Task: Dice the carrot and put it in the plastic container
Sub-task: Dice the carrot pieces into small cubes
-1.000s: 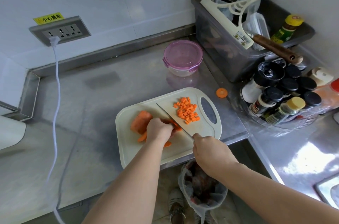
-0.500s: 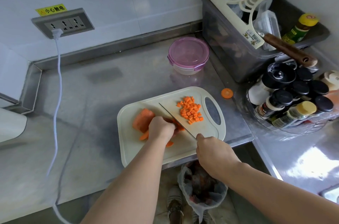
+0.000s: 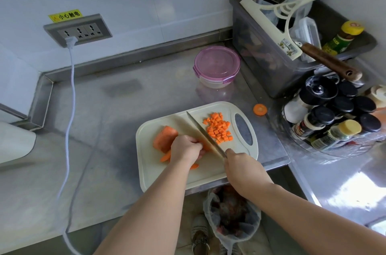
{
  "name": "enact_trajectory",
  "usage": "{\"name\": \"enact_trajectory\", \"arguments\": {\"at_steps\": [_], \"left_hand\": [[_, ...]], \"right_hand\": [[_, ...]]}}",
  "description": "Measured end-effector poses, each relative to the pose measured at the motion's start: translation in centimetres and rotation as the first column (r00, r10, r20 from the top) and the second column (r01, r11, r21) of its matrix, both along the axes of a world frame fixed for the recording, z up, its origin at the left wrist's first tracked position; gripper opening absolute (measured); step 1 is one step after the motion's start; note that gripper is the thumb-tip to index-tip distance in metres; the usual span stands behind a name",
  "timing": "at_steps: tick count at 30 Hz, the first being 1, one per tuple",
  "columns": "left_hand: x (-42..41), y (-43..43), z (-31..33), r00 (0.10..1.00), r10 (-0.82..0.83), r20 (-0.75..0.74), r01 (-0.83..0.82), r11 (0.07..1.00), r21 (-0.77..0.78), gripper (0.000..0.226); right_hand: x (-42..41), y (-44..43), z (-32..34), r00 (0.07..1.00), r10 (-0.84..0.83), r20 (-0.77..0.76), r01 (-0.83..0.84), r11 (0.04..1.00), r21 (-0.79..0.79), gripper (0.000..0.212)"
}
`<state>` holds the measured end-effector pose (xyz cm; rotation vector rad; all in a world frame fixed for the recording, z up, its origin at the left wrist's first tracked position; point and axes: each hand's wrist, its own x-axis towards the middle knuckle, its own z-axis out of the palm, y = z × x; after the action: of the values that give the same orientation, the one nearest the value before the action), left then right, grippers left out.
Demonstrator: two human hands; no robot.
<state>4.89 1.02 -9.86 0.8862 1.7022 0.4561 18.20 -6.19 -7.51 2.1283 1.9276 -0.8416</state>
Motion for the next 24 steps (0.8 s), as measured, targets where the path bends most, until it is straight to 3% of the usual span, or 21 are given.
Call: {"name": "enact_trajectory", "arguments": {"at_steps": [4,9,24], "left_hand": [[0.0,-0.1,0.2,0.999,0.030,0.019,-0.029,0.999,-0.019,0.013],[-0.1,0.0,0.3,0.999,0.031,-0.010,-0.032,0.999,-0.020,0.020],[-0.2,0.2,-0.3,0.999,0.039,-0.011,-0.040,0.999,-0.037,0.006]], "right_hand": [[0.1,-0.6,0.3,1.000,0.011,-0.007,-0.011,0.998,0.062,0.016],[-0.3,-1.2,0.1,0.999,0.036,-0.017,-0.036,0.999,0.031,0.018],[-0.5,-1.5,0.3,0.996,0.085,0.038,-0.085,0.996,-0.022,0.032]]}}
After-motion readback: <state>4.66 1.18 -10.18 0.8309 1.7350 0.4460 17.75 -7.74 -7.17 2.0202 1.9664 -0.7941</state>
